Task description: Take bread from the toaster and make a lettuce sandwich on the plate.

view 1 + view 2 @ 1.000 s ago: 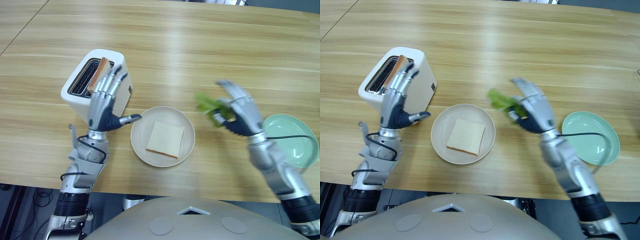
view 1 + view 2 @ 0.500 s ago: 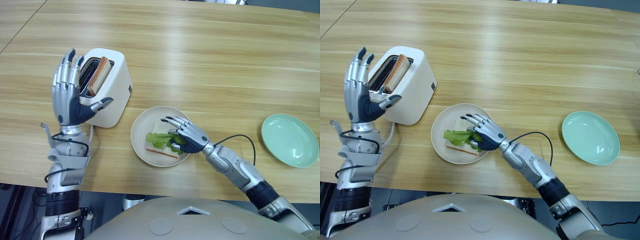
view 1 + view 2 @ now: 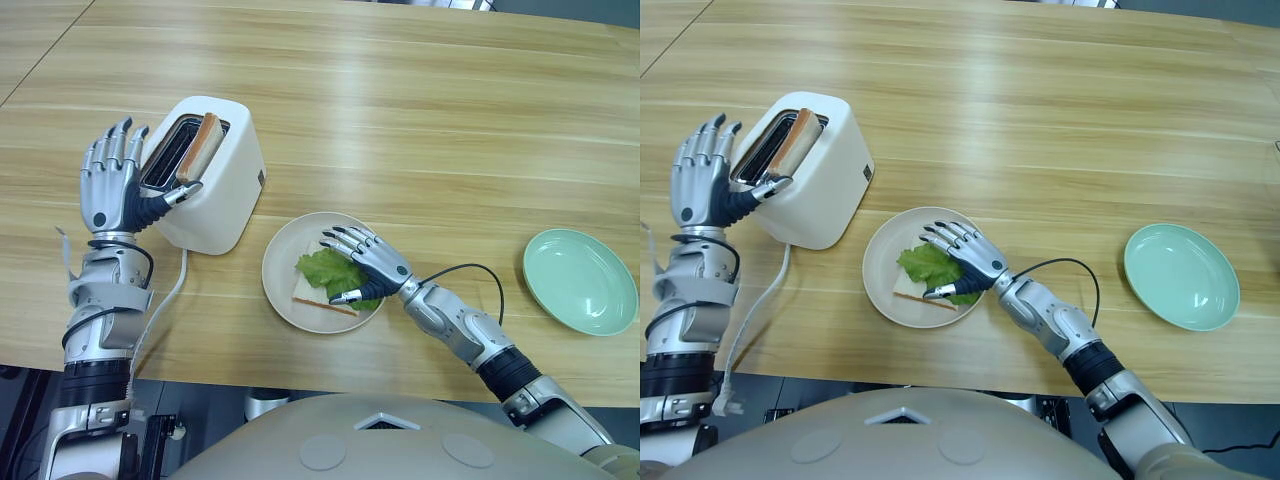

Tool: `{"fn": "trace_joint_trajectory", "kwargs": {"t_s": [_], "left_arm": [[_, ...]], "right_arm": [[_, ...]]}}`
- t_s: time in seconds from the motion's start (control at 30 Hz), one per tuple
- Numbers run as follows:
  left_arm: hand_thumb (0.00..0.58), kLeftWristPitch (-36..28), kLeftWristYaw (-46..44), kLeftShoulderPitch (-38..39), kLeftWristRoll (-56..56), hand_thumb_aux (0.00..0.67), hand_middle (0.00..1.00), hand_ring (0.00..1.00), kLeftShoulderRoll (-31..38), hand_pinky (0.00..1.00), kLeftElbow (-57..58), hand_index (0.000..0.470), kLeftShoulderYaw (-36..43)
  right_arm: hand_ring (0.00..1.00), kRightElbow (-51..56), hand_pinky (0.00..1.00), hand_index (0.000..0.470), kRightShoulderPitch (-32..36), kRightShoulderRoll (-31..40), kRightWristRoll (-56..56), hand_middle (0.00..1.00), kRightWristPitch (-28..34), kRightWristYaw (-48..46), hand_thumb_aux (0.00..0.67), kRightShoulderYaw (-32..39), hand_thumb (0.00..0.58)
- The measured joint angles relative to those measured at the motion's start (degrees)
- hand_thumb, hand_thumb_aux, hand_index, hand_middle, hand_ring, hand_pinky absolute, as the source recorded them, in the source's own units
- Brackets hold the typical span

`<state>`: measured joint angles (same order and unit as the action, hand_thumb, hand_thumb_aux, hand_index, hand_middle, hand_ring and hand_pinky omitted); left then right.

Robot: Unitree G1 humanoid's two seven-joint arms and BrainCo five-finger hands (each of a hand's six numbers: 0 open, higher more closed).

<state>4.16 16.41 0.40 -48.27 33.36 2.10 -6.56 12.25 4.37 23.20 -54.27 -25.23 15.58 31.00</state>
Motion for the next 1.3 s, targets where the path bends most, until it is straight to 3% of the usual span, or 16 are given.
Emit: {"fn": "trace_joint_trajectory", "kwargs": {"t_s": [0.13, 0.17, 0.2, 0.23, 0.27, 0.3, 0.33, 0.43, 0.47, 0.5, 0.53, 0.57, 0.63, 0.9, 1.03, 1.3], "left_arm": [[0.000, 0.1, -1.3, -2.6, 0.3, 0.000, 0.00, 0.00, 1.9, 0.00, 2.4, 0.000, 1.6], [0.018, 0.4, -1.9, -3.4, 0.6, 0.011, 0.00, 0.00, 2.3, 0.00, 3.0, 0.007, 2.2], [0.087, 0.8, -2.5, -4.2, 1.2, 0.053, 0.00, 0.00, 2.4, 0.00, 3.9, 0.036, 2.7], [0.087, 1.3, -3.0, -5.0, 2.0, 0.053, 0.00, 0.00, 2.4, 0.00, 4.7, 0.036, 3.1], [0.387, 1.8, -3.5, -5.9, 2.7, 0.284, 0.00, 0.00, 2.4, 0.00, 5.4, 0.195, 3.6], [0.505, 1.9, -3.6, -6.4, 3.0, 0.428, 0.00, 0.00, 2.4, 0.00, 6.0, 0.294, 3.7], [0.580, 2.1, -3.8, -7.0, 3.4, 0.670, 0.00, 0.00, 2.5, 0.00, 6.5, 0.460, 4.1], [0.580, 2.2, -4.7, -8.1, 4.1, 0.670, 0.06, 0.06, 2.9, 0.06, 6.9, 0.460, 4.3], [0.580, 2.4, -4.9, -8.4, 4.6, 0.670, 0.35, 0.35, 3.2, 0.35, 6.9, 0.460, 4.7], [0.580, 2.5, -5.2, -8.5, 5.0, 0.670, 0.35, 0.35, 3.4, 0.35, 6.9, 0.460, 4.9], [0.580, 2.6, -5.3, -8.6, 5.2, 0.670, 0.81, 0.81, 3.7, 0.81, 6.9, 0.460, 4.9], [0.580, 2.7, -5.8, -8.6, 5.6, 0.670, 0.93, 0.93, 4.1, 0.93, 6.9, 0.460, 5.2], [0.580, 3.0, -6.0, -8.5, 6.1, 0.670, 1.00, 1.00, 4.4, 1.00, 7.0, 0.460, 5.2], [0.580, 4.4, -7.1, -8.0, 8.6, 0.670, 1.00, 1.00, 4.7, 1.00, 6.2, 0.460, 5.0], [0.580, 5.7, -2.3, -8.5, 11.0, 0.670, 1.00, 1.00, 1.3, 1.00, 6.3, 0.460, 3.4], [0.580, 17.3, 8.0, -16.7, 24.5, 0.670, 1.00, 1.00, -5.0, 1.00, 5.6, 0.460, -5.2]], "right_arm": [[0.00, -2.5, 0.00, 0.000, -0.5, -0.1, -0.9, 0.00, 0.6, 0.8, 0.000, 0.0, 0.000], [0.00, -3.2, 0.00, 0.000, -0.7, 0.1, -1.3, 0.00, 1.1, 0.9, 0.000, -0.1, 0.000], [0.00, -3.8, 0.00, 0.000, -0.9, 0.2, -1.4, 0.00, 1.2, 1.0, 0.000, -0.1, 0.000], [0.00, -4.5, 0.00, 0.000, -1.0, 0.3, -1.5, 0.00, 1.4, 1.2, 0.000, -0.3, 0.000], [0.00, -5.7, 0.00, 0.000, -1.5, 0.4, -1.4, 0.00, 1.5, 1.4, 0.000, -0.8, 0.000], [0.00, -6.5, 0.00, 0.000, -1.8, 0.4, -1.4, 0.00, 1.5, 1.6, 0.000, -1.1, 0.000], [0.00, -7.5, 0.00, 0.000, -2.2, 0.5, -1.3, 0.00, 1.5, 1.8, 0.000, -1.6, 0.000], [0.00, -10.8, 0.00, 0.000, -4.0, 1.2, -0.7, 0.00, 1.5, 2.2, 0.000, -3.3, 0.000], [0.00, -11.7, 0.00, 0.000, -4.6, 1.4, -0.2, 0.00, 1.4, 2.2, 0.000, -3.9, 0.000], [0.00, -12.8, 0.00, 0.000, -5.3, 1.6, 0.3, 0.00, 1.4, 2.3, 0.000, -4.5, 0.000], [0.00, -13.6, 0.00, 0.000, -5.7, 1.8, 0.6, 0.00, 1.4, 2.3, 0.000, -4.8, 0.000], [0.00, -14.6, 0.00, 0.000, -6.2, 2.0, 0.7, 0.00, 1.4, 2.3, 0.000, -5.3, 0.000], [0.00, -16.7, 0.00, 0.000, -7.4, 2.4, 1.1, 0.00, 1.3, 2.3, 0.000, -6.8, 0.000], [0.00, -21.1, 0.00, 0.000, -9.6, 3.0, 3.1, 0.00, 1.5, 3.1, 0.000, -12.7, 0.000], [0.00, -21.4, 0.00, 0.000, -9.6, 0.9, 3.9, 0.00, 1.8, 5.6, 0.000, -15.3, 0.000], [0.00, -19.5, 0.00, 0.000, -9.4, -1.8, 5.3, 0.00, 2.6, 9.7, 0.000, -18.5, 0.000]]}}
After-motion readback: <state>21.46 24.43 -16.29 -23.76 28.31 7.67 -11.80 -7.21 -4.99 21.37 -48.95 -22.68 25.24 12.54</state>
